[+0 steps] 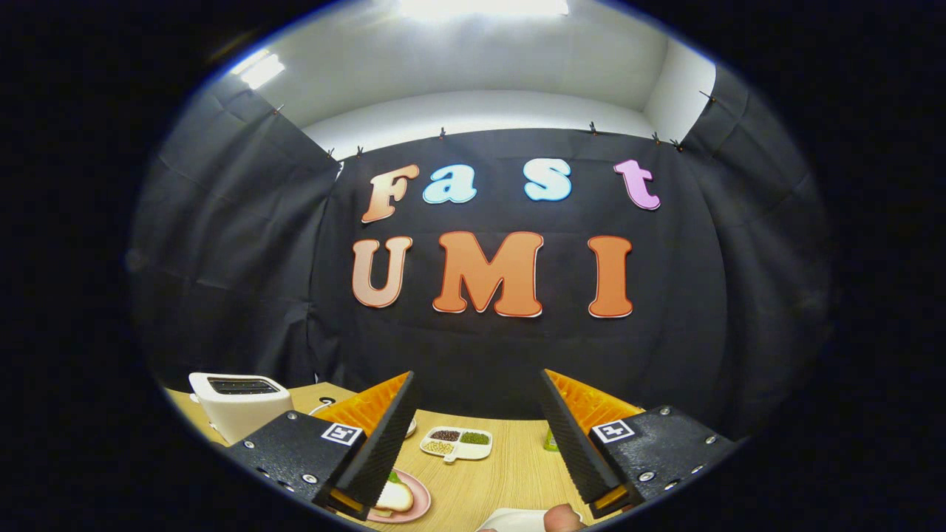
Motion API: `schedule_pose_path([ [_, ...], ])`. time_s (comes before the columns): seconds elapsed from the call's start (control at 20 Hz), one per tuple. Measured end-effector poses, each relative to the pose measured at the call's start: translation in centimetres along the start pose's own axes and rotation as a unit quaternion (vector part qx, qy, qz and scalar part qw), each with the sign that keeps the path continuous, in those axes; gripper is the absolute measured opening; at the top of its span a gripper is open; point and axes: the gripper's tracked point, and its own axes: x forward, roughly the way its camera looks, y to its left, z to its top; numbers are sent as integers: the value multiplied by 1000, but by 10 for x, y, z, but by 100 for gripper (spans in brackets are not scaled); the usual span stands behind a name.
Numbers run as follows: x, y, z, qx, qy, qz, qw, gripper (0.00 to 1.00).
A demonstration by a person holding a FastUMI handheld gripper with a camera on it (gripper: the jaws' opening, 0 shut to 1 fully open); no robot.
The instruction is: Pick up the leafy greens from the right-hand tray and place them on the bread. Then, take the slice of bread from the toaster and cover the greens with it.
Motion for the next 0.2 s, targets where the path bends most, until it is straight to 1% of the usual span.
schedule_pose_path([
  [0.2,-2,5,-1,10,3,4,1000,97],
])
